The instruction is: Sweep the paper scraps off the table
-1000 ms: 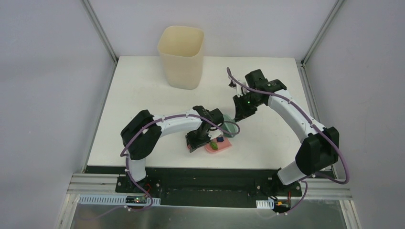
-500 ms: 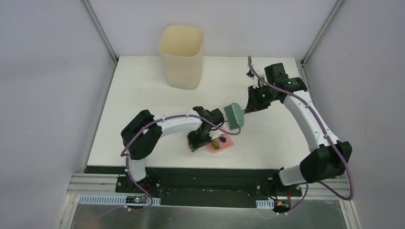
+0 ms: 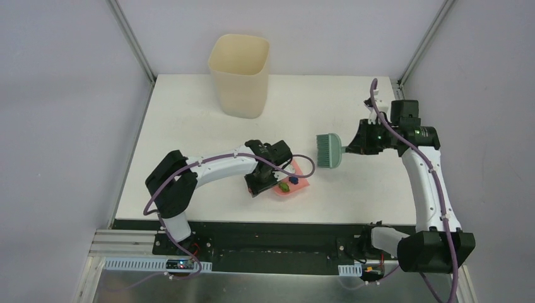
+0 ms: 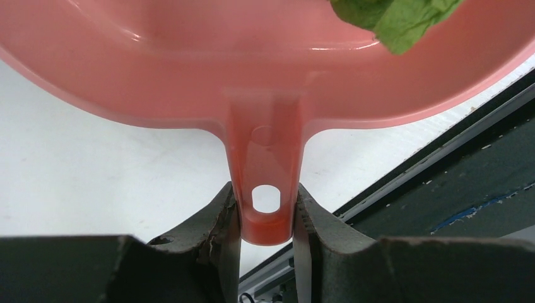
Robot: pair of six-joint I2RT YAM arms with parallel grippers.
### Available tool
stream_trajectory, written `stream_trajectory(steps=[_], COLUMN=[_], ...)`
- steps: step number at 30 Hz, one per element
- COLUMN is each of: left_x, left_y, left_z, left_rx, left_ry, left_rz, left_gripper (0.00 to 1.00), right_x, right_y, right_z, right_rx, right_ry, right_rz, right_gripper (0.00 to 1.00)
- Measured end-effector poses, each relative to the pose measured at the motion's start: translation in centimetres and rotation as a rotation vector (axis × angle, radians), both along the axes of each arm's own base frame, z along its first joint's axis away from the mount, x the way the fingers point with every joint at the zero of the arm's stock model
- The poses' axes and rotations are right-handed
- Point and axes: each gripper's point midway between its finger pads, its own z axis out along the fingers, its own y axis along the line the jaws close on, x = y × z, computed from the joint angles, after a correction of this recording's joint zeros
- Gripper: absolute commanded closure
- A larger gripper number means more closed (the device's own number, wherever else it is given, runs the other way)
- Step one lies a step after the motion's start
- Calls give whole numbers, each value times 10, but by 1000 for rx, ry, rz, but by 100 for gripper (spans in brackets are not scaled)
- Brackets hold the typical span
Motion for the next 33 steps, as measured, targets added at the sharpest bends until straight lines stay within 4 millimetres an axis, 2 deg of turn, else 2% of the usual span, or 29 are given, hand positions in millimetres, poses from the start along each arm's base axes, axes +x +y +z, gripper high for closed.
stream_trajectory(steps=[3,7,11,15,24,28,33], left_x=[7,16,25,44,110,137,175], left_y=[5,12,20,26,35,41,33], left_z=[12,22,32,54,134,183,236], left_rx=[1,14,22,3,-113,-156,-216], left_ry=[-60,-122,-163,-210,-386,-485,-599], left_rz=[10,43,79,134,292,345,385], left_gripper=[100,100,100,100,100,100,100], right_x=[-10,-11,-17,-25,-41,-39,-31], right_y=[-1,-6,-6,-3,14,17,18], right_z=[-2,-2,-16,-25,-32,-33,-32], right_rx=[75,184,271,368,570,631,686], right_ry=[25,45,77,96,51,46,64], right_rz=[-14,-49,-76,-94,-71,-71,-55], right_gripper=[100,100,100,100,100,100,100])
